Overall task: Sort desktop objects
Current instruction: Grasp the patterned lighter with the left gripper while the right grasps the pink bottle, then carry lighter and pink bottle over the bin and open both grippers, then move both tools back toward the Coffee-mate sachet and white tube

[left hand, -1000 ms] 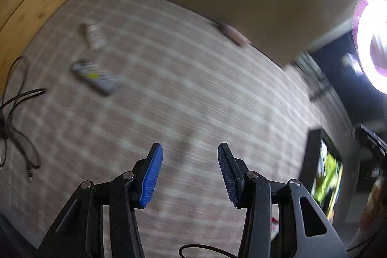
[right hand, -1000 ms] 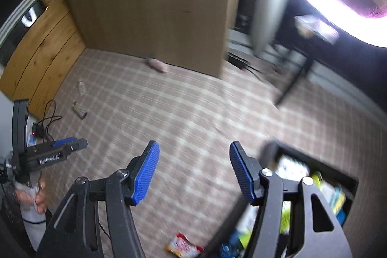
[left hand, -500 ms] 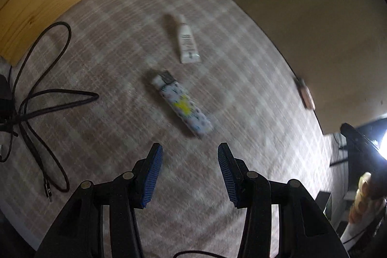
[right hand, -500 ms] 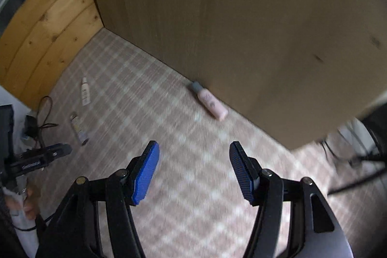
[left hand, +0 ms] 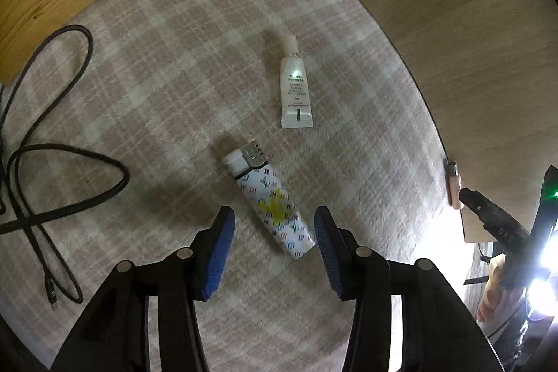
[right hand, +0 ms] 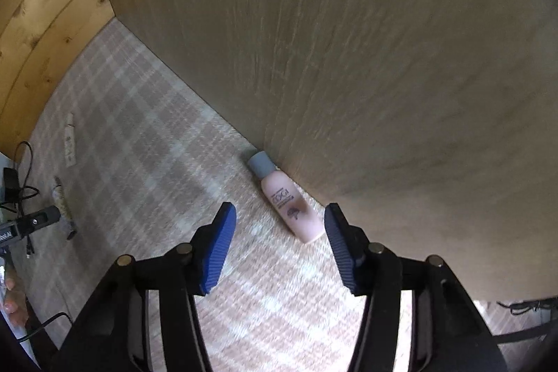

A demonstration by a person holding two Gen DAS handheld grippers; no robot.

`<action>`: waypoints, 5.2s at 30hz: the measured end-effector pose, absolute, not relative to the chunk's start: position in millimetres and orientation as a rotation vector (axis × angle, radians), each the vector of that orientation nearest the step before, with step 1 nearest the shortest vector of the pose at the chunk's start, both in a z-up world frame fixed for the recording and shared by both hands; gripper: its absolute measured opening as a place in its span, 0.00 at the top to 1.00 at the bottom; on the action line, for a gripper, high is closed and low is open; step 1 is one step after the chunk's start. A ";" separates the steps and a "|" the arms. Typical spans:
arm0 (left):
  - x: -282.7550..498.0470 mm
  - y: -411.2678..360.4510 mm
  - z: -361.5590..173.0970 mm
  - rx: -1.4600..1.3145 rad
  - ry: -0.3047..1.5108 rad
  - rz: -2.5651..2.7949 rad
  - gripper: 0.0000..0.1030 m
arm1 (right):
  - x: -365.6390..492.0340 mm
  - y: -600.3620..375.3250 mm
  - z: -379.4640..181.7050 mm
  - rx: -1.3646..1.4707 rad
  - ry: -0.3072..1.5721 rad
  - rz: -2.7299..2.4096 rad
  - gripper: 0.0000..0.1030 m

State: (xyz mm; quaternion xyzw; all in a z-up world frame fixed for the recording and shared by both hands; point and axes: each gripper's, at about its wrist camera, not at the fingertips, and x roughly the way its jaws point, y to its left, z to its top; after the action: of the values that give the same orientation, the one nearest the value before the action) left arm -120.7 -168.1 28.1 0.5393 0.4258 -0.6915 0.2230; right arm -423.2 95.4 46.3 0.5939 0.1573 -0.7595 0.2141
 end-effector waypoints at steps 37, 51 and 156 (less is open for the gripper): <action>-167.0 -88.7 10.7 1.659 0.707 -2.142 0.79 | -356.1 127.3 21.5 1.826 0.234 -2.071 0.81; -182.0 -18.8 34.3 1.722 0.717 -2.292 0.79 | -283.4 206.7 62.2 1.796 -0.058 -2.176 0.81; -137.5 -96.6 64.4 1.911 0.525 -2.462 0.55 | -8.8 293.8 55.1 2.120 -0.844 -2.457 0.46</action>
State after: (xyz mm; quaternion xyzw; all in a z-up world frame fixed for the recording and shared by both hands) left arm -137.5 -96.6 64.4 0.6045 0.1661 -0.7790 -0.0096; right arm -8.8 293.8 55.1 0.6287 -0.2502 -0.7287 -0.1053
